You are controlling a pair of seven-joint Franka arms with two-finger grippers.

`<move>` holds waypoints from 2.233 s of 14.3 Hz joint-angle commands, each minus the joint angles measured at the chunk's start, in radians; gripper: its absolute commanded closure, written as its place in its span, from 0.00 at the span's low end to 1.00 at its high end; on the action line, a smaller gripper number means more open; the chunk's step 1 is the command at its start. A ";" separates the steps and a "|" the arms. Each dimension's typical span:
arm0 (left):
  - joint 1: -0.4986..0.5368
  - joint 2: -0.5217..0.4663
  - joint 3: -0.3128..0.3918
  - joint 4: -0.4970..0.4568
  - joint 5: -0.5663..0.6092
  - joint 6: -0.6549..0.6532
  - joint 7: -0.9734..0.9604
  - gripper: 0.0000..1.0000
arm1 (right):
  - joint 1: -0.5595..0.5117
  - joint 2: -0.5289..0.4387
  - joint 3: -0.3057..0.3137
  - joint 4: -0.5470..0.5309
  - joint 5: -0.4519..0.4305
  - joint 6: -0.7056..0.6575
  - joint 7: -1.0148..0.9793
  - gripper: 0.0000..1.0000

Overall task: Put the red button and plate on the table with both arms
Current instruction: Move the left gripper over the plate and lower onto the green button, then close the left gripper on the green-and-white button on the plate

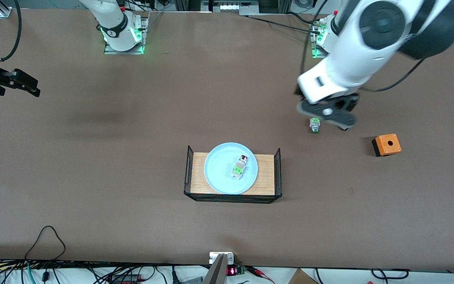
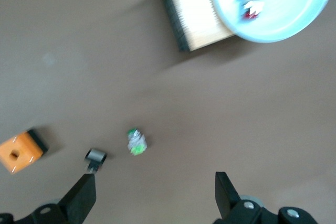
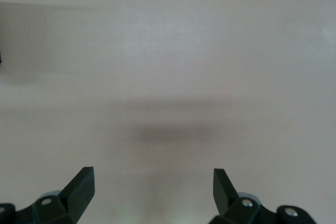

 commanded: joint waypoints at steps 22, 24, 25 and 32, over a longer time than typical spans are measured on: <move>-0.216 0.486 0.087 0.204 0.083 0.624 -0.290 0.00 | -0.011 -0.019 0.004 -0.011 0.015 -0.005 -0.005 0.00; -0.218 0.500 0.087 0.204 0.083 0.653 -0.290 0.00 | -0.011 -0.019 0.002 -0.010 0.015 -0.005 -0.005 0.00; -0.218 0.506 0.087 0.204 0.083 0.662 -0.290 0.00 | -0.011 -0.019 0.004 -0.010 0.015 -0.005 -0.005 0.00; -0.224 0.508 0.087 0.198 0.089 0.670 -0.289 0.20 | -0.011 -0.019 0.004 -0.010 0.015 -0.005 -0.005 0.00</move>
